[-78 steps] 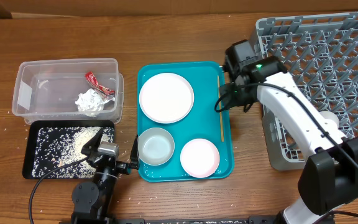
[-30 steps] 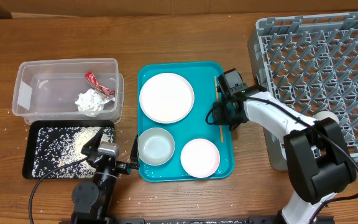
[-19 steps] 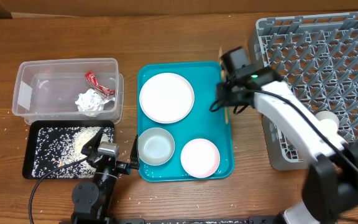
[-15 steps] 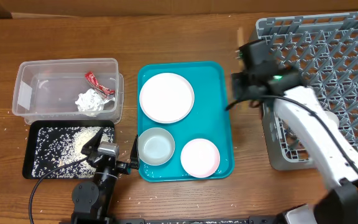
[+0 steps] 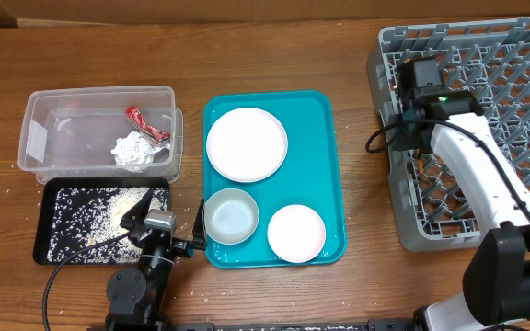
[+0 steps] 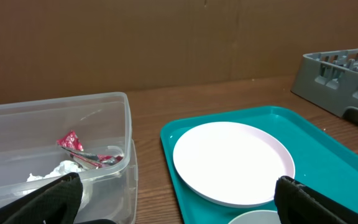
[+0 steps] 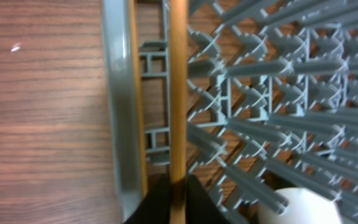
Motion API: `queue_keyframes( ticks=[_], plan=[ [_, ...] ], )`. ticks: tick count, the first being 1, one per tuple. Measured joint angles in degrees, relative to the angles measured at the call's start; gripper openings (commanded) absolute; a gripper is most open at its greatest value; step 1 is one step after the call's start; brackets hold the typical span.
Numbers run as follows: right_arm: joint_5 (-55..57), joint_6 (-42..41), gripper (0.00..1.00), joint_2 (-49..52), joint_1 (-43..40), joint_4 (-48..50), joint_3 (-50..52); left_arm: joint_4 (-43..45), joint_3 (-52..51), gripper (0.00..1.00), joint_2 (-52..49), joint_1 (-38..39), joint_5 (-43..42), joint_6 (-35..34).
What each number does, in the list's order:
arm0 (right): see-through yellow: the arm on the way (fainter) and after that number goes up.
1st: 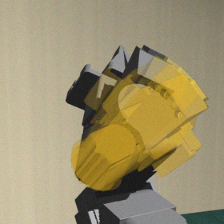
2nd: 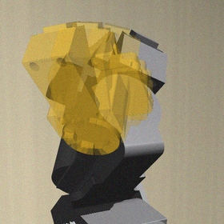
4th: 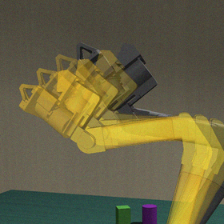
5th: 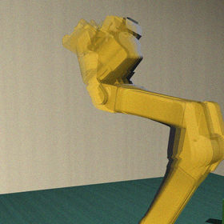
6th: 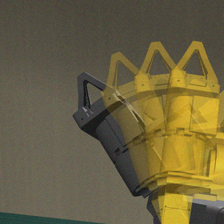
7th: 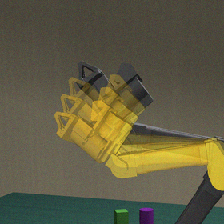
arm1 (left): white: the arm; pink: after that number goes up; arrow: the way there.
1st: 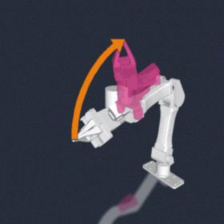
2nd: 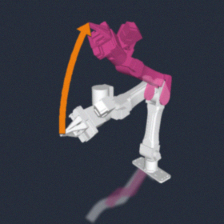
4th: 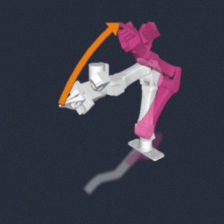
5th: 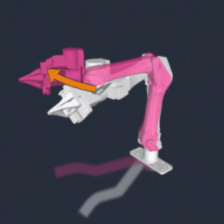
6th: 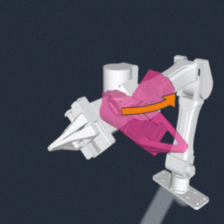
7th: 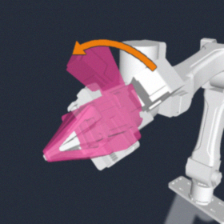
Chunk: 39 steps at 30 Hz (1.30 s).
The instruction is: Sort waste into correct bins and load items into the dishwasher
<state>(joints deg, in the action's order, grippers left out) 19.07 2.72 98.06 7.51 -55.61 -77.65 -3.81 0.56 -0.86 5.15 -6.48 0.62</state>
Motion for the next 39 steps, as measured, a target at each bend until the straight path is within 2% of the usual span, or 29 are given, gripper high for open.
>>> queue_keyframes(
  ticks=[3,6,9,14,19,24,26,28,29,30,37,39],
  plan=[
    [1.0,0.5,0.36,-0.1,4.0,-3.0,-0.2,0.0,0.0,1.0,0.0,0.0,0.0,0.0],
    [-0.4,-1.4,0.36,-0.9,10.1,-5.6,-1.1,0.0,0.0,1.0,0.0,0.0,0.0,0.0],
    [-9.6,-3.3,0.35,-2.4,16.3,-6.7,-2.1,0.0,0.0,1.0,0.0,0.0,0.0,0.0],
    [-24.5,-5.3,0.32,-2.8,21.1,-7.5,-1.5,0.0,0.0,1.0,0.0,0.0,0.0,0.0],
    [-31.5,-8.4,0.32,-3.1,25.1,-3.5,6.2,0.0,0.0,1.0,0.0,0.0,0.0,0.0],
    [-30.6,-10.5,0.36,-3.3,27.8,3.8,16.0,0.0,0.0,1.0,0.0,0.0,0.0,0.0],
    [-29.0,-11.3,0.32,-3.3,27.8,5.7,18.2,0.0,0.0,1.0,0.0,0.0,0.0,0.0],
    [-27.1,-12.0,0.19,-3.3,27.7,6.8,19.8,0.0,0.0,1.0,0.0,0.0,0.0,0.0],
    [-26.4,-12.0,0.16,-3.3,27.7,7.1,19.9,0.0,0.0,1.0,0.0,0.0,0.0,0.0],
    [-26.1,-12.4,0.15,-3.3,27.7,7.5,19.9,0.0,0.0,1.0,0.0,0.0,0.0,0.0],
    [-24.8,-12.8,0.26,-3.3,27.7,5.0,19.1,0.0,0.0,1.0,0.0,0.0,0.0,0.0],
    [-24.6,-12.5,0.4,-3.9,27.7,3.0,17.0,0.0,0.0,1.0,0.0,0.0,0.0,0.0]
  ],
)
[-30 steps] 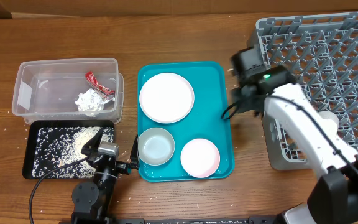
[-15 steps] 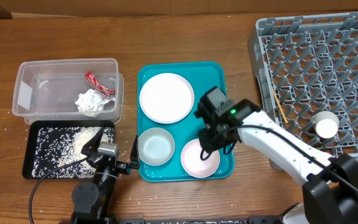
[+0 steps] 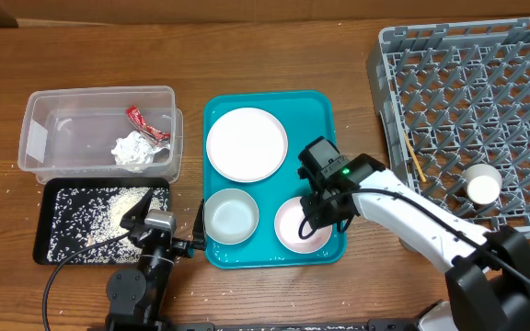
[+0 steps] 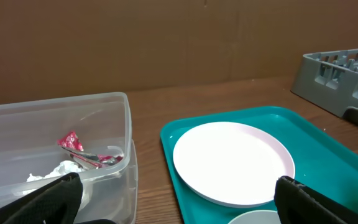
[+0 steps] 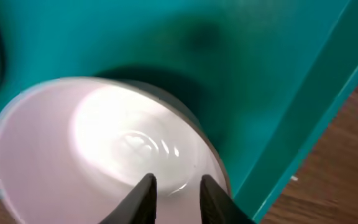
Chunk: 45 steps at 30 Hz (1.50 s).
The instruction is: Sort waste into correct bins and load items into the dishwasher
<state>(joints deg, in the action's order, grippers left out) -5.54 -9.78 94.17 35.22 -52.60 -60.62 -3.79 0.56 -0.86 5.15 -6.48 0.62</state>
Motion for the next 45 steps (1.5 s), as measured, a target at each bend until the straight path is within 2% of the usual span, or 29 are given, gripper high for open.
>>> queue_keyframes(
  ticks=[1,3,4,9,14,21,23,24,25,26,29,32,33,35,36,40,45],
  plan=[
    [0.4,0.1,0.47,-0.9,-0.2,-0.9,-1.5,0.0,0.0,1.0,0.0,0.0,0.0,0.0],
    [1.5,0.4,0.52,-2.8,-0.9,-1.5,-3.6,0.0,0.0,1.0,0.0,0.0,0.0,0.0],
    [2.0,0.7,0.51,-3.7,-1.6,-1.4,-4.4,0.0,0.0,1.0,0.0,0.0,0.0,0.0],
    [4.3,0.8,0.41,-4.5,-6.3,1.0,-2.4,0.0,0.0,1.0,0.0,0.0,0.0,0.0],
    [1.4,0.8,0.36,-3.9,-6.9,4.4,4.1,0.0,0.0,1.0,0.0,0.0,0.0,0.0],
    [-2.8,0.8,0.36,-3.8,-6.6,4.6,6.1,0.0,0.0,1.0,0.0,0.0,0.0,0.0],
    [-3.5,0.8,0.17,-3.8,-6.6,4.7,6.1,0.0,0.0,1.0,0.0,0.0,0.0,0.0],
    [-3.6,0.5,0.15,-3.8,-6.6,4.7,6.1,0.0,0.0,1.0,0.0,0.0,0.0,0.0],
    [-3.7,0.4,0.17,-3.8,-6.6,4.7,6.1,0.0,0.0,1.0,0.0,0.0,0.0,0.0],
    [-4.0,0.6,0.29,-3.8,-6.6,4.7,6.1,0.0,0.0,1.0,0.0,0.0,0.0,0.0],
    [-4.4,0.8,0.29,-3.8,-6.6,4.2,6.1,0.0,0.0,1.0,0.0,0.0,0.0,0.0],
    [-4.6,0.7,0.25,-3.8,-5.9,4.7,6.8,0.0,0.0,1.0,0.0,0.0,0.0,0.0],
    [-4.6,0.5,0.21,-3.8,-5.8,5.6,7.4,0.0,0.0,1.0,0.0,0.0,0.0,0.0],
    [-4.5,-0.7,0.06,-3.8,-5.5,8.2,9.1,0.0,0.0,1.0,0.0,0.0,0.0,0.0],
    [-4.5,-1.4,0.04,-3.7,-5.5,8.8,9.9,0.0,0.0,1.0,0.0,0.0,0.0,0.0],
    [-4.4,-2.8,0.04,-3.7,-5.5,9.7,10.4,0.0,0.0,1.0,0.0,0.0,0.0,0.0],
    [-2.8,-3.7,0.04,-3.7,-5.5,4.2,5.1,0.0,0.0,1.0,0.0,0.0,0.0,0.0]
  ],
)
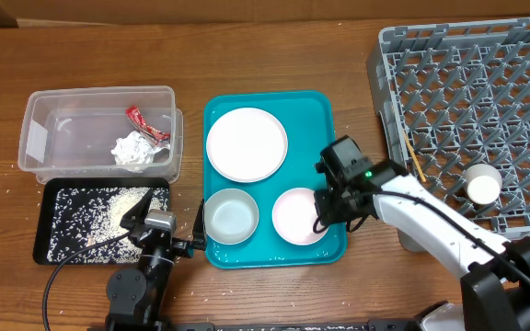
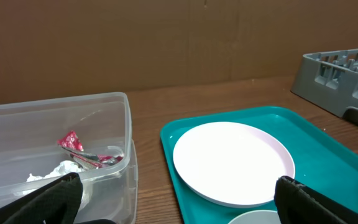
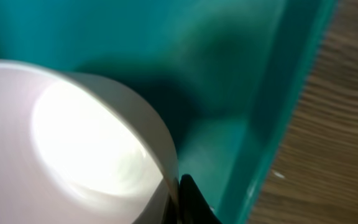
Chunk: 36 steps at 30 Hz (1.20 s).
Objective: Sort waste into correct bins and load items into the dishwasher
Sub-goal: 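Grasp the pink-white bowl rim on the teal tray with the right gripper, then carry the pink-white bowl to the dish rack and set it upright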
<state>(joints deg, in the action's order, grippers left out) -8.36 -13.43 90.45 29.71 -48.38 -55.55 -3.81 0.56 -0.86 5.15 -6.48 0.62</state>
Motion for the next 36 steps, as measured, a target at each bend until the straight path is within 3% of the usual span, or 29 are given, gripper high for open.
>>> queue_keyframes(
  ticks=[8,13,15,19,29,36],
  plan=[
    [10.5,0.4,0.04,-9.6,0.1,-2.4,-18.4,0.0,0.0,1.0,0.0,0.0,0.0,0.0],
    [38.6,0.8,0.04,-12.9,0.2,-4.0,-22.7,0.0,0.0,1.0,0.0,0.0,0.0,0.0],
    [56.1,-0.5,0.04,-12.4,-0.5,-8.1,-22.7,0.0,0.0,1.0,0.0,0.0,0.0,0.0],
    [68.2,-2.8,0.04,-10.0,-5.1,-12.3,-22.7,0.0,0.0,1.0,0.0,0.0,0.0,0.0],
    [71.8,-6.4,0.04,3.1,-18.5,-20.5,-21.6,0.0,0.0,1.0,0.0,0.0,0.0,0.0],
    [71.6,-10.0,0.04,5.9,-19.6,-23.2,-21.5,0.0,0.0,1.0,0.0,0.0,0.0,0.0]
  ],
)
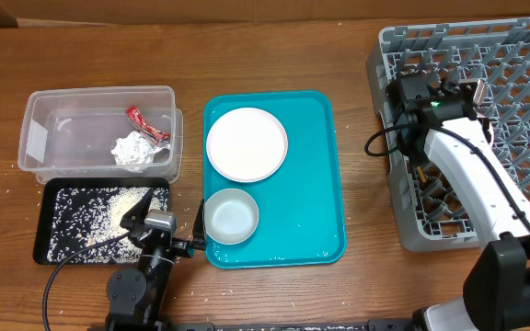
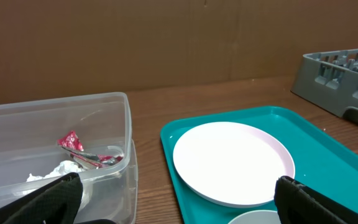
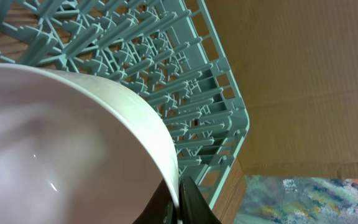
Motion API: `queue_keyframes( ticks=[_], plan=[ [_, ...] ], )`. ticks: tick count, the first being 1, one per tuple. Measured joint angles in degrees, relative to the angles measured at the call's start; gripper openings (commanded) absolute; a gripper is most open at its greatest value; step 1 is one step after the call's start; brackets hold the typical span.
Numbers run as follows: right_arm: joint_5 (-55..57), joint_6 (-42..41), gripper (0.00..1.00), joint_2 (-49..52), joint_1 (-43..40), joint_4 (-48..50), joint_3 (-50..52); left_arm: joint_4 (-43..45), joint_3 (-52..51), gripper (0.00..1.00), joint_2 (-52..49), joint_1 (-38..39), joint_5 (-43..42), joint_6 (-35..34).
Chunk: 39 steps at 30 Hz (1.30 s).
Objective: Sort waste into correct bins and load items into the dishwasher
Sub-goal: 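Carry the pink-white bowl to the dish rack and set it upright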
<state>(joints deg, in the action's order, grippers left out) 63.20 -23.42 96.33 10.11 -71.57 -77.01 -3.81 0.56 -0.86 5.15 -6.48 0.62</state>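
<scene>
My right gripper (image 3: 178,200) is shut on the rim of a small white bowl (image 3: 55,143) and holds it tilted over the grey dishwasher rack (image 3: 166,62). In the overhead view that gripper (image 1: 451,92) is above the rack's (image 1: 523,64) left part, with the bowl (image 1: 474,89) seen edge-on. On the teal tray (image 1: 311,184) lie a white plate (image 1: 247,144) and a pale bowl (image 1: 231,217). My left gripper (image 1: 162,223) rests open near the tray's front left corner. Its wrist view looks over the plate (image 2: 232,162).
A clear bin (image 1: 99,129) at the left holds a red wrapper (image 1: 145,122) and crumpled tissue (image 1: 132,150). In front of it a black tray (image 1: 63,225) carries scattered rice. A wooden chopstick (image 1: 418,165) lies in the rack, partly under my right arm.
My right gripper, then at the tray's front right with the small white bowl, now holds that bowl over the rack's left part. The tray's front right spot is bare. The left arm is unchanged.
My right gripper first held a chopstick over the rack's left edge. Then the chopstick lay in the rack and the gripper was open over the small bowl on the tray. Then it was shut on the bowl's rim, and now the bowl is over the rack.
</scene>
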Motion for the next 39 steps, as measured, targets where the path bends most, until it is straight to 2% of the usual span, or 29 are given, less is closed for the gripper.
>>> queue_keyframes(
  ticks=[5,11,25,30,34,39],
  plan=[
    [0.2,-4.0,0.04,2.1,0.0,-4.8,0.1,0.0,0.0,1.0,0.0,0.0,0.0,0.0],
    [4.9,-6.4,0.04,2.6,0.0,-3.9,0.1,0.0,0.0,1.0,0.0,0.0,0.0,0.0],
    [1.3,-7.7,0.04,3.7,0.1,-4.0,0.1,0.0,0.0,1.0,0.0,0.0,0.0,0.0],
    [2.2,-7.9,0.04,3.8,0.2,-4.9,0.1,0.0,0.0,1.0,0.0,0.0,0.0,0.0],
    [7.5,-7.8,0.04,4.1,0.8,-4.0,0.1,0.0,0.0,1.0,0.0,0.0,0.0,0.0],
    [6.6,-7.8,0.04,4.5,0.7,-2.9,0.1,0.0,0.0,1.0,0.0,0.0,0.0,0.0]
  ],
)
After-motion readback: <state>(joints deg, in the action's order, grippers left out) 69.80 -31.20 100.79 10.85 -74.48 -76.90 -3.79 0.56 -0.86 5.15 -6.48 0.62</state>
